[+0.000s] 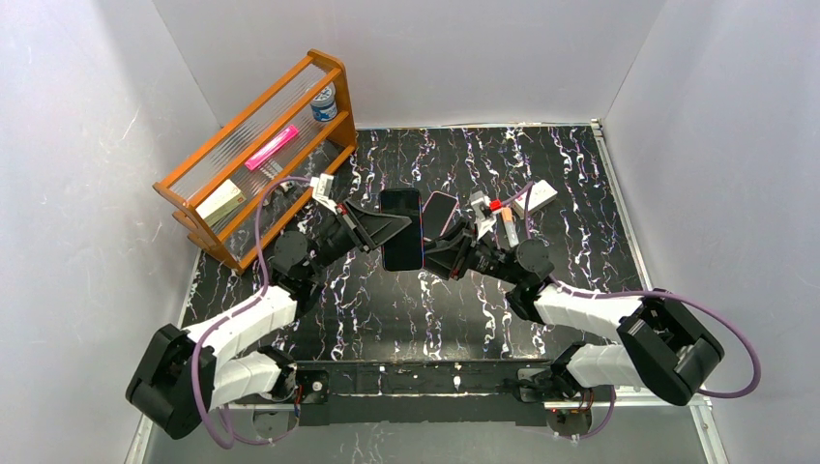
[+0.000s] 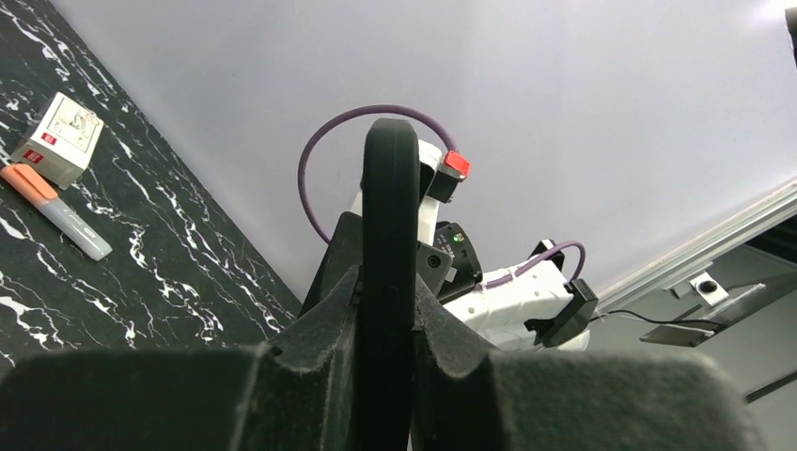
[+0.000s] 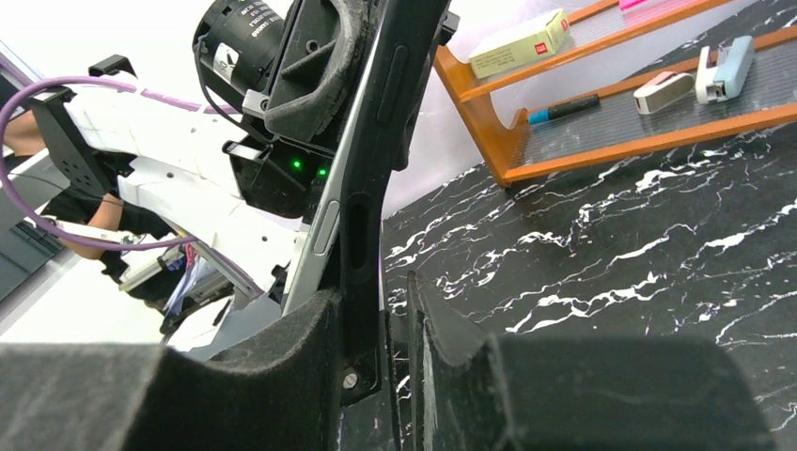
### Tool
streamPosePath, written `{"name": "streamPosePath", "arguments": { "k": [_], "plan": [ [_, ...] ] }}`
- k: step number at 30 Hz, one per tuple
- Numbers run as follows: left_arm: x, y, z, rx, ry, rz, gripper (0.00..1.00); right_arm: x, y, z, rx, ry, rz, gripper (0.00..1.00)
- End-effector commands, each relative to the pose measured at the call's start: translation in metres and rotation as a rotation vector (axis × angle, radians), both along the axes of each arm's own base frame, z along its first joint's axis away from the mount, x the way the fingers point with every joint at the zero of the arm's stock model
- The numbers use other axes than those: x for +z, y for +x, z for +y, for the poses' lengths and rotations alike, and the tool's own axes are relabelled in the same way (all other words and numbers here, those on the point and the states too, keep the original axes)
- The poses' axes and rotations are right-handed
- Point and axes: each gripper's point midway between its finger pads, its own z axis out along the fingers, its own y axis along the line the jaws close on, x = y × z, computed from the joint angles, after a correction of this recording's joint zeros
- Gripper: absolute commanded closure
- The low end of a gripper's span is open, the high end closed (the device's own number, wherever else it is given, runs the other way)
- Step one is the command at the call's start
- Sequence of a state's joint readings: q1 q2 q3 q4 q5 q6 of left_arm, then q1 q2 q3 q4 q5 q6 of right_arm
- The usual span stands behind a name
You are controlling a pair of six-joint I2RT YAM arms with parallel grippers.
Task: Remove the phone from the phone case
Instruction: Remove the phone case from the phone.
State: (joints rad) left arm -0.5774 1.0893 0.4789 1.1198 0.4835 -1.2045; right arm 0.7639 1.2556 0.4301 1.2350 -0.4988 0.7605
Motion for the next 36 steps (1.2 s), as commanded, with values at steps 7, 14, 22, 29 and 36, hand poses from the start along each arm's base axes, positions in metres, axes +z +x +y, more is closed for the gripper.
{"name": "streamPosePath", "arguments": {
  "k": [7, 14, 22, 29, 36],
  "plan": [
    [-0.066, -0.009, -0.025, -0.166, 0.149, 0.140, 0.69, 0.055, 0.050, -0.016, -0.239, 0.165, -0.039, 0.84],
    [-0.077, 0.020, -0.009, -0.096, 0.165, 0.181, 0.51, 0.036, 0.052, -0.020, -0.244, 0.126, 0.045, 0.99],
    [-0.082, 0.045, 0.013, 0.028, 0.265, 0.189, 0.33, 0.004, 0.065, -0.020, -0.298, 0.028, 0.228, 0.99],
    [-0.101, 0.062, 0.054, 0.250, 0.696, 0.080, 0.28, -0.021, 0.075, -0.025, -0.371, -0.060, 0.396, 0.99],
    [-0.105, 0.046, 0.065, 0.257, 0.937, -0.123, 0.26, -0.035, 0.083, -0.029, -0.440, -0.114, 0.593, 0.99]
  ]
}}
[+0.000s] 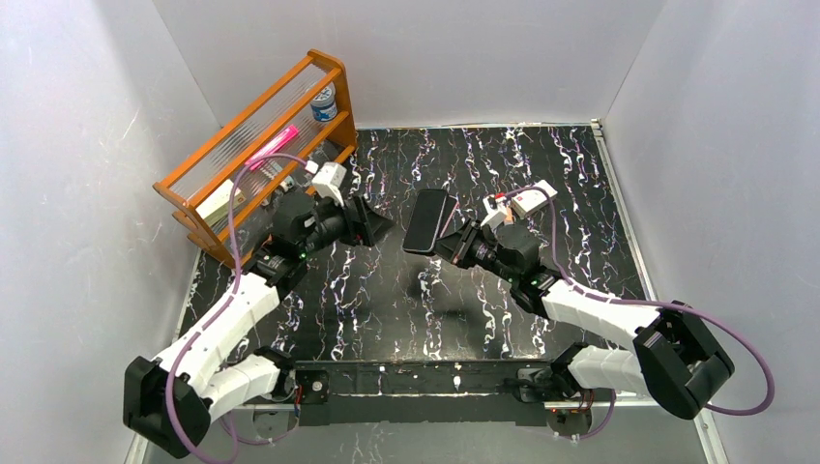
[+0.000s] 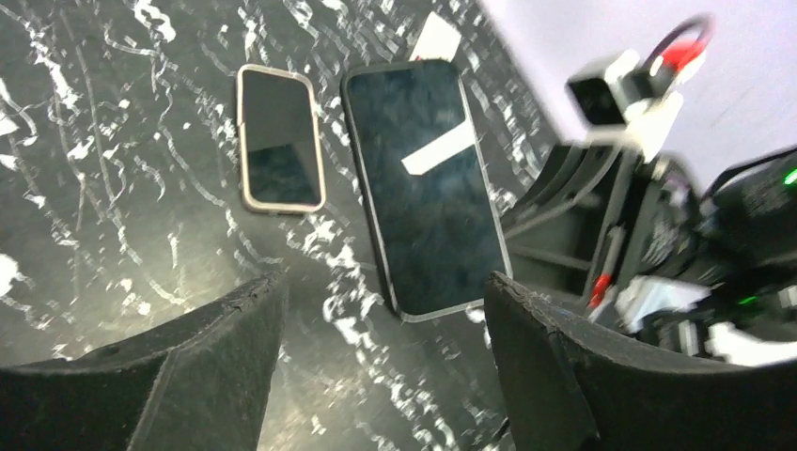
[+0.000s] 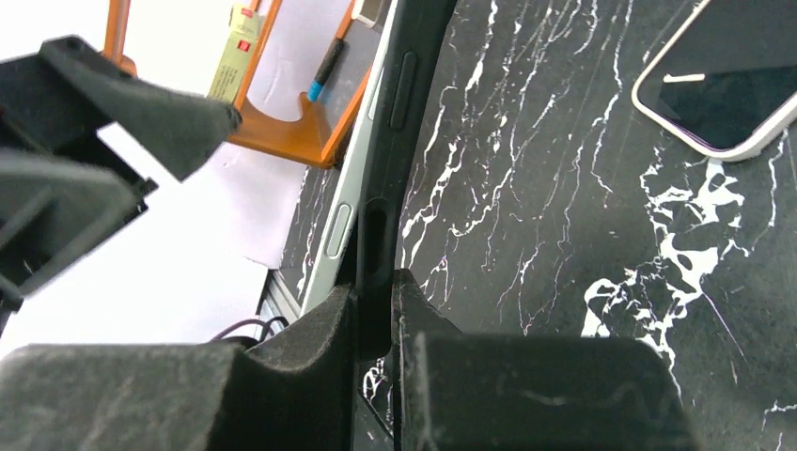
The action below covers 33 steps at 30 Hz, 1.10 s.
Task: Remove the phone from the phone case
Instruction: Remove the phone case from the phone.
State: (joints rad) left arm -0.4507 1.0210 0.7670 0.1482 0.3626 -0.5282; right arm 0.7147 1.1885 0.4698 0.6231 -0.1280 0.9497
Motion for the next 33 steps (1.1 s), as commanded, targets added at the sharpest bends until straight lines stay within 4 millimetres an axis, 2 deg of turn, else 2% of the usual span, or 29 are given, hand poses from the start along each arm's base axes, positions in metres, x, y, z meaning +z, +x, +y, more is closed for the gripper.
{"name": "streamPosePath", "arguments": {
  "k": [1, 7, 11, 16, 19, 27, 33],
  "plan": [
    [-0.031, -0.022, 0.006, -0.065, 0.296, -0.083, 0.27, 0.051, 0.014, 0.003, -0.064, 0.095, 0.022, 0.99],
    [-0.028, -0.033, -0.012, -0.150, 0.449, -0.257, 0.28, 0.053, 0.007, 0.008, -0.030, 0.120, 0.079, 0.99],
    [-0.015, -0.037, -0.019, -0.196, 0.489, -0.387, 0.28, 0.054, 0.004, 0.010, -0.015, 0.140, 0.101, 0.99],
    [-0.008, -0.045, -0.031, -0.250, 0.538, -0.606, 0.29, 0.057, 0.001, 0.012, -0.002, 0.164, 0.123, 0.99],
    [0.001, -0.045, -0.034, -0.231, 0.538, -0.713, 0.29, 0.058, 0.000, 0.012, 0.005, 0.173, 0.130, 0.99],
    [-0.008, -0.044, -0.046, -0.249, 0.642, -0.869, 0.33, 0.062, -0.006, 0.013, 0.029, 0.201, 0.132, 0.99],
    [-0.016, -0.042, -0.051, -0.260, 0.698, -0.915, 0.37, 0.063, -0.009, 0.015, 0.050, 0.203, 0.131, 0.99]
  ]
}}
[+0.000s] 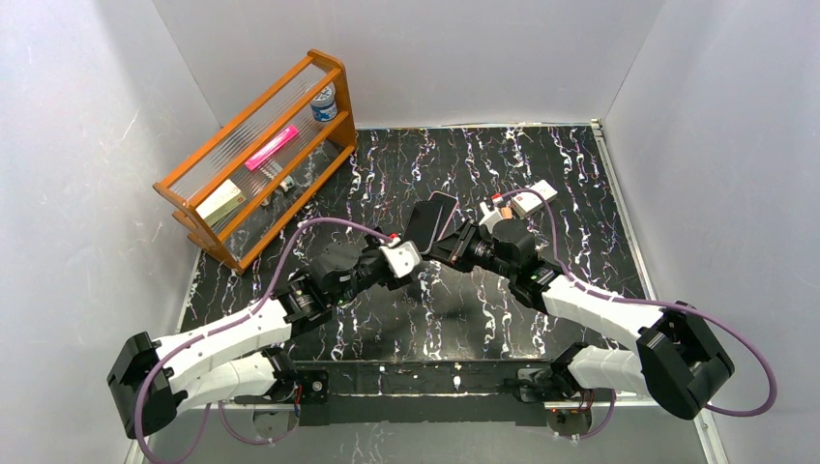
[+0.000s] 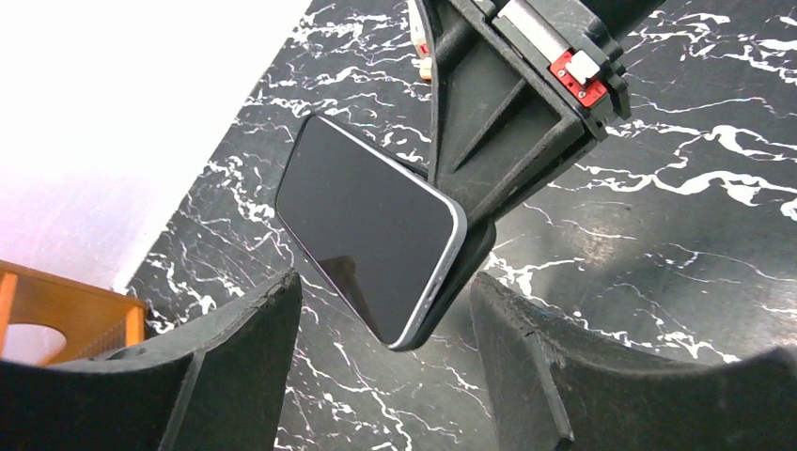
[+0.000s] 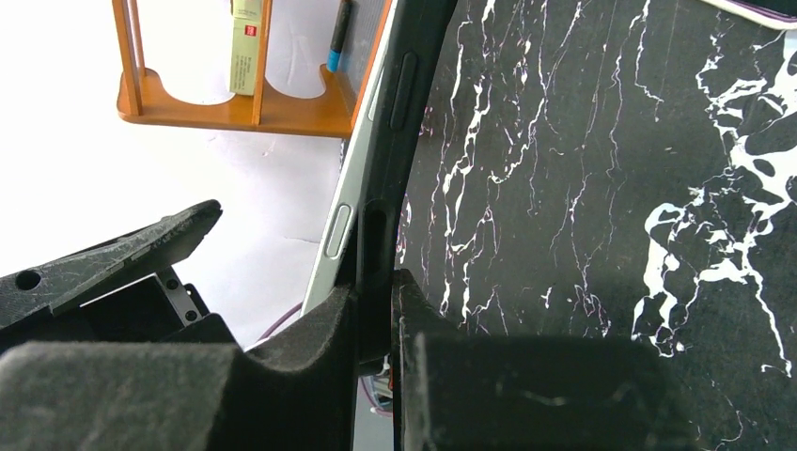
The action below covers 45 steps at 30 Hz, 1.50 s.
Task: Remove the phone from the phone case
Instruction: Remove the phone case from the phone.
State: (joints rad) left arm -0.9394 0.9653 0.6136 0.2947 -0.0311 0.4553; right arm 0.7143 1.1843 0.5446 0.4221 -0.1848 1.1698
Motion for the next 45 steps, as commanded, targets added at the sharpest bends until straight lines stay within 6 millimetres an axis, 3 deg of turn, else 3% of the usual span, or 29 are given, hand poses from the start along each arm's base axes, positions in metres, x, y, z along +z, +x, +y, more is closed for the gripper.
{"name": "streamPosePath", "arguments": {
  "k": [1, 8, 21, 28, 41, 45],
  "plan": [
    [0.011, 0.008, -0.003, 0.011, 0.018, -0.108, 0.37, 0.065, 0.003, 0.008, 0.021, 0.152, -0.143, 0.99],
    [0.009, 0.011, -0.008, 0.014, 0.003, -0.114, 0.41, 0.064, 0.002, 0.011, 0.033, 0.151, -0.139, 0.99],
    [-0.017, -0.001, -0.014, -0.067, 0.052, -0.072, 0.42, 0.063, 0.000, 0.013, 0.044, 0.157, -0.137, 0.99],
    [-0.018, 0.010, -0.009, 0.003, 0.059, -0.086, 0.44, 0.064, -0.003, 0.015, 0.063, 0.161, -0.141, 0.99],
    [-0.047, 0.017, 0.003, 0.034, 0.235, -0.152, 0.48, 0.076, -0.015, 0.027, 0.113, 0.182, -0.155, 0.99],
    [-0.053, 0.020, 0.008, 0.051, 0.295, -0.165, 0.55, 0.076, -0.021, 0.035, 0.137, 0.176, -0.159, 0.99]
  ]
}}
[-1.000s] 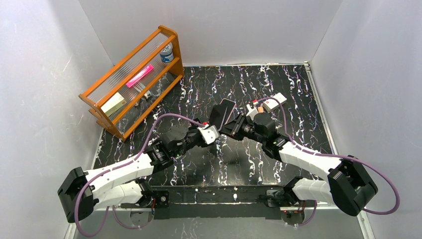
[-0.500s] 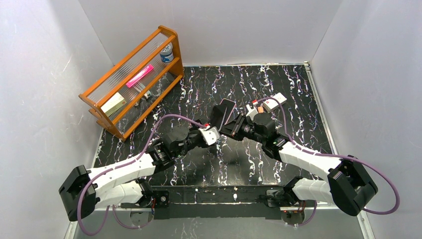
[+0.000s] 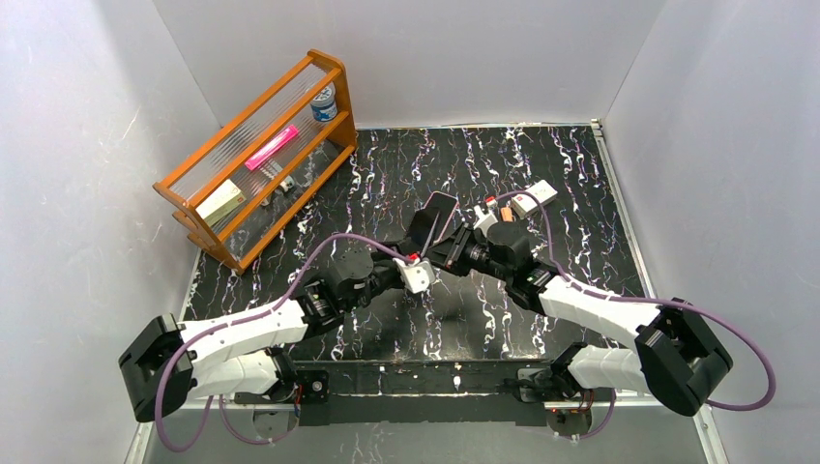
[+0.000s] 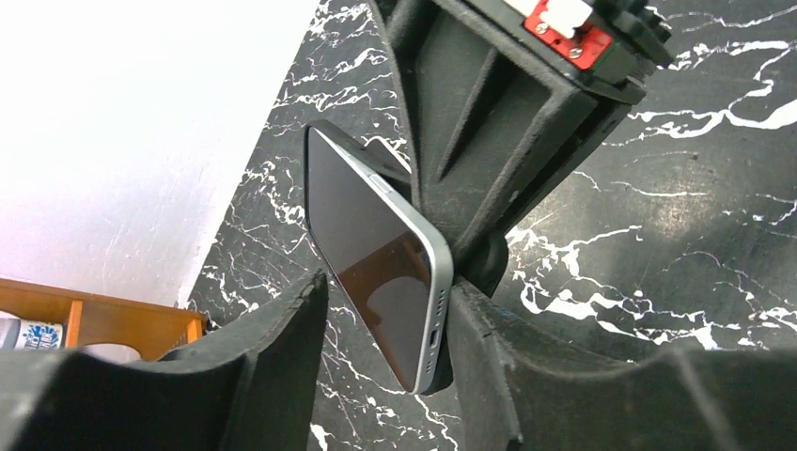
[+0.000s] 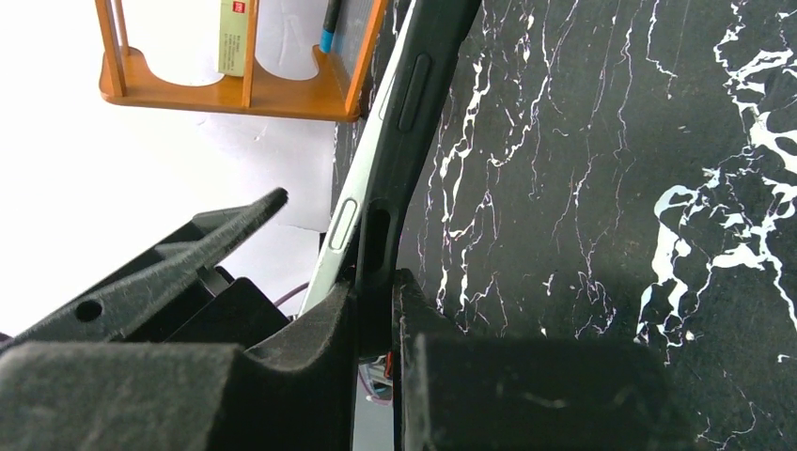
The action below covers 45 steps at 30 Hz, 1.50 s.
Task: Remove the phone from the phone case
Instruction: Remove the phone case from the phone.
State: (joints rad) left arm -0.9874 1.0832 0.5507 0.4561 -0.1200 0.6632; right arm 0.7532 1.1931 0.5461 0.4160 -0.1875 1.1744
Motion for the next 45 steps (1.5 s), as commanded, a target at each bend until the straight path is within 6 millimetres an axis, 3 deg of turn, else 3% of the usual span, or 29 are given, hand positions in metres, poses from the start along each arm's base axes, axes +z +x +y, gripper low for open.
{"name": "streamPosePath", "arguments": {
  "k": [1, 4, 12, 21, 29, 35, 40, 45],
  "plan": [
    [-0.027, 0.007, 0.019, 0.067, 0.154, -0.013, 0.58, 0.080, -0.010, 0.027, 0.100, 0.186, -0.169, 0.99],
    [-0.030, 0.009, 0.024, 0.088, 0.189, -0.025, 0.66, 0.081, -0.010, 0.027, 0.097, 0.189, -0.173, 0.99],
    [-0.025, 0.006, 0.019, 0.075, 0.156, -0.011, 1.00, 0.081, -0.008, 0.022, 0.062, 0.174, -0.177, 0.99],
    [-0.005, 0.004, 0.026, 0.109, 0.076, -0.017, 1.00, 0.038, 0.011, 0.013, -0.045, 0.014, -0.091, 0.99],
    [0.001, 0.020, 0.048, 0.267, 0.084, -0.048, 1.00, 0.011, 0.009, 0.019, -0.004, -0.088, -0.028, 0.99],
    [0.013, 0.021, 0.053, 0.304, 0.037, -0.049, 1.00, -0.017, 0.011, 0.015, -0.025, -0.173, 0.037, 0.99],
    [0.017, 0.009, 0.041, 0.205, 0.004, -0.021, 1.00, -0.024, 0.017, 0.017, -0.056, -0.149, 0.039, 0.99],
    [0.012, -0.002, 0.040, 0.145, 0.023, 0.004, 1.00, -0.023, 0.041, 0.011, -0.180, -0.167, 0.021, 0.99]
  ]
}}
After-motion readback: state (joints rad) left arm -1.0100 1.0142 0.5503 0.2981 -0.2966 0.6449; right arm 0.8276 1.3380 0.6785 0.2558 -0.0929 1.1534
